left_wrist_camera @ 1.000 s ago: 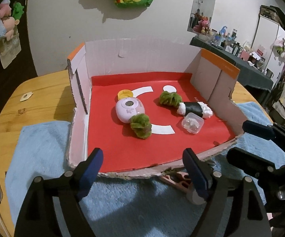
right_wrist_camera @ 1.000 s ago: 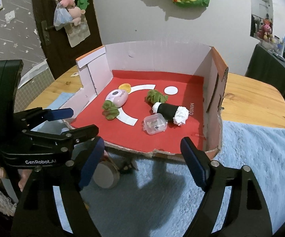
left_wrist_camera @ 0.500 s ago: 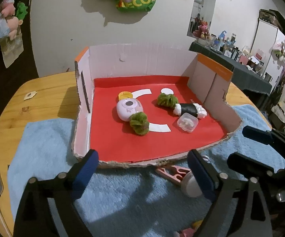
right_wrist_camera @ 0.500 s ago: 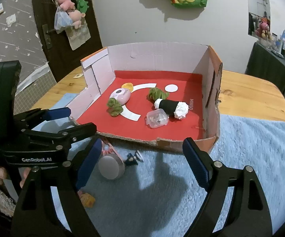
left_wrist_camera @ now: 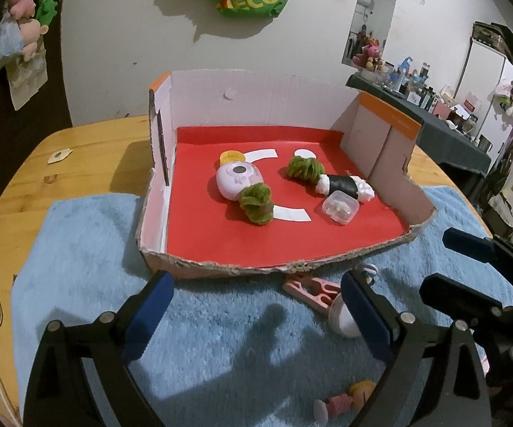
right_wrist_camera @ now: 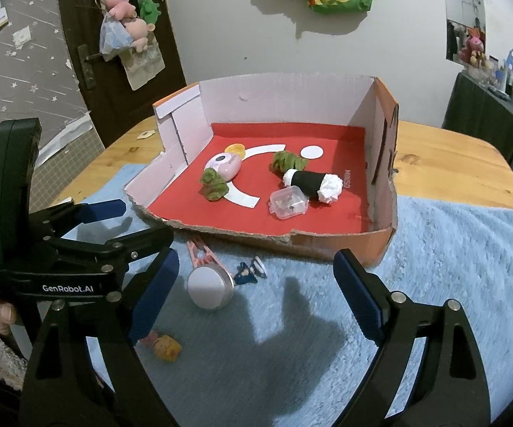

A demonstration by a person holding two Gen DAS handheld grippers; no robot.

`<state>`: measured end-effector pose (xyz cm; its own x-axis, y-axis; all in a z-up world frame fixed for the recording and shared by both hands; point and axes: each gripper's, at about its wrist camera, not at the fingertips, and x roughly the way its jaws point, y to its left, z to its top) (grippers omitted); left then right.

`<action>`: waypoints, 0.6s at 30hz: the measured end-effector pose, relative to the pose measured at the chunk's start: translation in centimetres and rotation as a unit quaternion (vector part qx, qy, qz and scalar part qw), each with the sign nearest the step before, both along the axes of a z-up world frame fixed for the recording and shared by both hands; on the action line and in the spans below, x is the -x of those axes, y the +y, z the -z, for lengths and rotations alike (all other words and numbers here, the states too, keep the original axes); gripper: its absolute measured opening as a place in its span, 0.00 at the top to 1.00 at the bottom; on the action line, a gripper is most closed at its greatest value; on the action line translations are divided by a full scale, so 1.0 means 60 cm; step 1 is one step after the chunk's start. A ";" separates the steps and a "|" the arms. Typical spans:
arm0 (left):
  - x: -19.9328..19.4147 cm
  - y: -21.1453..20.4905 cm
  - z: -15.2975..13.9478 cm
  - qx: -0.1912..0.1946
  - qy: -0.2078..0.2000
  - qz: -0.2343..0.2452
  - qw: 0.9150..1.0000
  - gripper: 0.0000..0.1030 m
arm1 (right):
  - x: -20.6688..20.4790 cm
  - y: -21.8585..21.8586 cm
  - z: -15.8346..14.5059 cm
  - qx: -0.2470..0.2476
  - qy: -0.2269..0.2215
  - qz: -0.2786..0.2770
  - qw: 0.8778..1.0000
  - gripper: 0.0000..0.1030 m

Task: Organize objects
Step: 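Withdraw both open grippers out of the box toward the towel, then grasp the yellow-haired doll figurine with left gripper while right gripper grasps white round compact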

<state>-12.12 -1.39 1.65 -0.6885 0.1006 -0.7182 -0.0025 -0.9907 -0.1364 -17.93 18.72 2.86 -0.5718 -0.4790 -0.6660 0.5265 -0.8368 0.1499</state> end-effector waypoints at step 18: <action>-0.035 0.015 0.010 0.001 -0.008 0.009 1.000 0.06 | -0.024 0.007 0.004 0.005 -0.003 0.001 1.000 0.13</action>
